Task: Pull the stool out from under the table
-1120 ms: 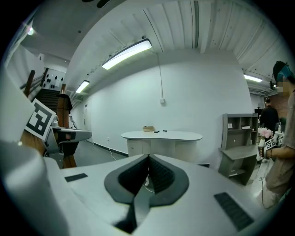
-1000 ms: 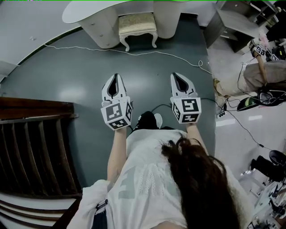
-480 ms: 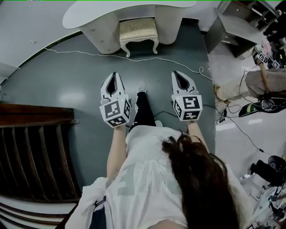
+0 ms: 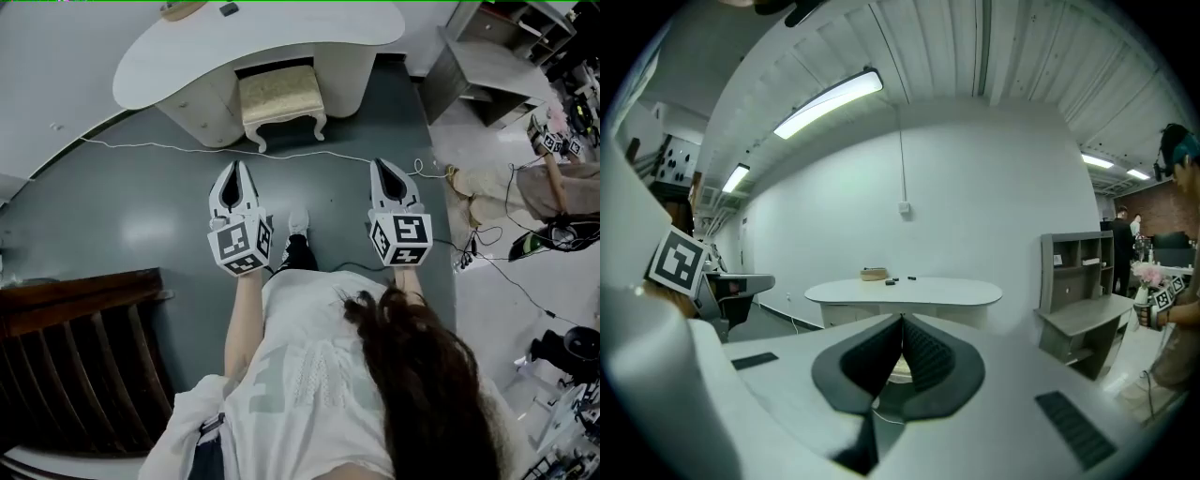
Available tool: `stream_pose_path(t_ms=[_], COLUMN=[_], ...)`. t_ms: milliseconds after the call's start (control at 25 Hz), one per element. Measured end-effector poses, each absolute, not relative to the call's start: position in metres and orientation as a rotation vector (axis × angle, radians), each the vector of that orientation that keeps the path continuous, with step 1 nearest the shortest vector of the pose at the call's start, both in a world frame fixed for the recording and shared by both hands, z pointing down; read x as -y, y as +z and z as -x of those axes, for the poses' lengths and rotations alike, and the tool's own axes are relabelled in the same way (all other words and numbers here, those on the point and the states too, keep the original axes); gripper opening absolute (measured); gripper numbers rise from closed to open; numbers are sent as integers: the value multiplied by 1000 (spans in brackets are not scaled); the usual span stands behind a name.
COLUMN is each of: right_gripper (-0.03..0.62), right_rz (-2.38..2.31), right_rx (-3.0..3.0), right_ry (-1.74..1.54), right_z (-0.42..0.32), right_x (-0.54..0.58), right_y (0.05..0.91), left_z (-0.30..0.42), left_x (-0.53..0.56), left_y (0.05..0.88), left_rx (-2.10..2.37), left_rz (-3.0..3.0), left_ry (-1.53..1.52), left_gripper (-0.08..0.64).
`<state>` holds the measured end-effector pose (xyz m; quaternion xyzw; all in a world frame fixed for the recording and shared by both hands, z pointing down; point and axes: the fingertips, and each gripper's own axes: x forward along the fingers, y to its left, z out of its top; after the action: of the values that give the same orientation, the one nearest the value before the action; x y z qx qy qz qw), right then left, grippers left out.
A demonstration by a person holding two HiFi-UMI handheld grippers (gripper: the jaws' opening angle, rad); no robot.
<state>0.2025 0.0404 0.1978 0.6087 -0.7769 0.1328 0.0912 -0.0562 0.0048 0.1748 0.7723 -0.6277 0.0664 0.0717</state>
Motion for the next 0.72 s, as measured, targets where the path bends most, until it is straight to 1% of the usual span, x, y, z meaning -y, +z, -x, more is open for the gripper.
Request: stream_pose_path(t_ms=[360,720], right_gripper=[29,31], right_rz=[-1811,-1768], right_rx=[2290,2251], right_ry=[424,461], right_z=[-158,-121], right_x=[52,145], right_y=[197,212], left_z=[92,109], left_x=[96,196], left_y=[167,182], left_rx=[1867,1788], left_rz=[-2325,-2386], left_ry=[102,157], left_gripper=[28,28])
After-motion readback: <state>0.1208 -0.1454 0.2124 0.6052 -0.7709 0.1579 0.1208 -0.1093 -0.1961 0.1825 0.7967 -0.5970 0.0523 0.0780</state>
